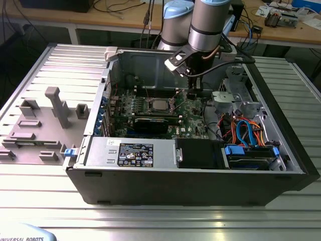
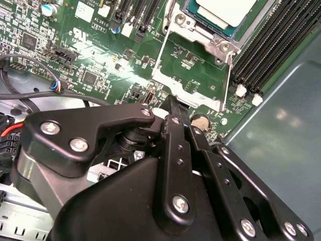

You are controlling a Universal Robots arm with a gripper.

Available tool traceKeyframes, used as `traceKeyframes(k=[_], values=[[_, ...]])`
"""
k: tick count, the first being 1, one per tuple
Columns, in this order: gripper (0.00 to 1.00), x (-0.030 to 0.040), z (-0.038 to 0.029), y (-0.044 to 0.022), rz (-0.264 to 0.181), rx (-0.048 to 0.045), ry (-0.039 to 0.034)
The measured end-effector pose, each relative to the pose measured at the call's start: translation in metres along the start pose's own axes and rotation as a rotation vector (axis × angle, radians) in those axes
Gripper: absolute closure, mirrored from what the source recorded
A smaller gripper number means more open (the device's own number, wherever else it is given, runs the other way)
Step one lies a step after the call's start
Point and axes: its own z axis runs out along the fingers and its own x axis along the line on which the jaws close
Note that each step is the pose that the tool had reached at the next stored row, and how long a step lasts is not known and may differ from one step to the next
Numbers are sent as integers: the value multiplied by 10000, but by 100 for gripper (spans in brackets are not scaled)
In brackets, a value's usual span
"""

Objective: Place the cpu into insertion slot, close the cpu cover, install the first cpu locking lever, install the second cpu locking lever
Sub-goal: 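Close the cpu cover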

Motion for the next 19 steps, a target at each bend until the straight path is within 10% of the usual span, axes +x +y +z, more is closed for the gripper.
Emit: traceKeyframes(k=[19], values=[[89,-1,-2,-82,0,0,0]])
